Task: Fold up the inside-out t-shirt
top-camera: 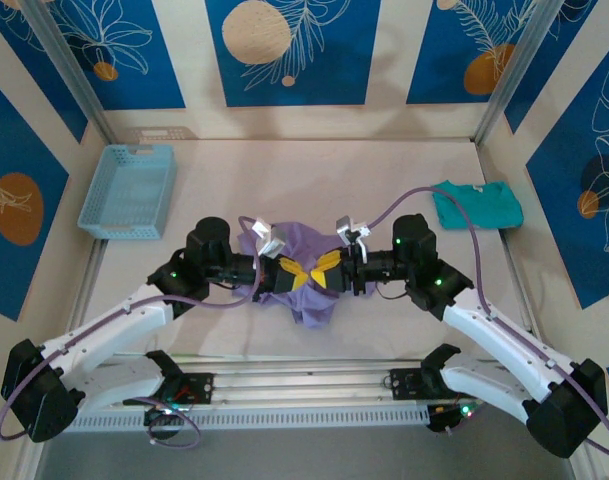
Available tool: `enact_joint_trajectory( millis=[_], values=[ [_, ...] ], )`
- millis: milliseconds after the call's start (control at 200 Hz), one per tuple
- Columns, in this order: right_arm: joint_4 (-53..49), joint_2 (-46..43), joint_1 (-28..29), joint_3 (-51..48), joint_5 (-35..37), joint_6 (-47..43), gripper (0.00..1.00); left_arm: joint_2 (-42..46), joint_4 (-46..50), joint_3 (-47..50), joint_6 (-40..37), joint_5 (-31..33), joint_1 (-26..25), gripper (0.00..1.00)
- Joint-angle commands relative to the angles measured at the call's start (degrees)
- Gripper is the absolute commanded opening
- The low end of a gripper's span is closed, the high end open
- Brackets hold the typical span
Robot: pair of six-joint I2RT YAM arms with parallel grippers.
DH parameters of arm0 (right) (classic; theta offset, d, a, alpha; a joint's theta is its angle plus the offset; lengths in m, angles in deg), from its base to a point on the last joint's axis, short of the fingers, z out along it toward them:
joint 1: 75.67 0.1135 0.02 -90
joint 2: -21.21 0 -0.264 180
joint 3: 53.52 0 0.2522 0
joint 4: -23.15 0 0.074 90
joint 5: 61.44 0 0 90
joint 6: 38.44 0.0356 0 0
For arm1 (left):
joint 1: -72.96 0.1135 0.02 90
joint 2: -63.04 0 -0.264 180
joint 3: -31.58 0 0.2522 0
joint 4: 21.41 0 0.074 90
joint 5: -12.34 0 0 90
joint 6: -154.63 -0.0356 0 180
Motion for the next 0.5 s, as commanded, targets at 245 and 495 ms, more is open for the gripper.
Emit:
enact_joint_trajectory(
  millis=[245, 495],
  values=[
    [-3.20, -1.29, 0.31, 1.72, 1.50, -0.23, 0.00, -0.53, 1.58, 0.04, -1.14, 3.66, 0.46, 0.00],
    [-13.11, -1.02, 0.50, 7.79, 8.36, 10.27, 0.00, -3.36, 11.06, -1.74, -5.84, 19.73, 0.34, 0.20]
  ],
)
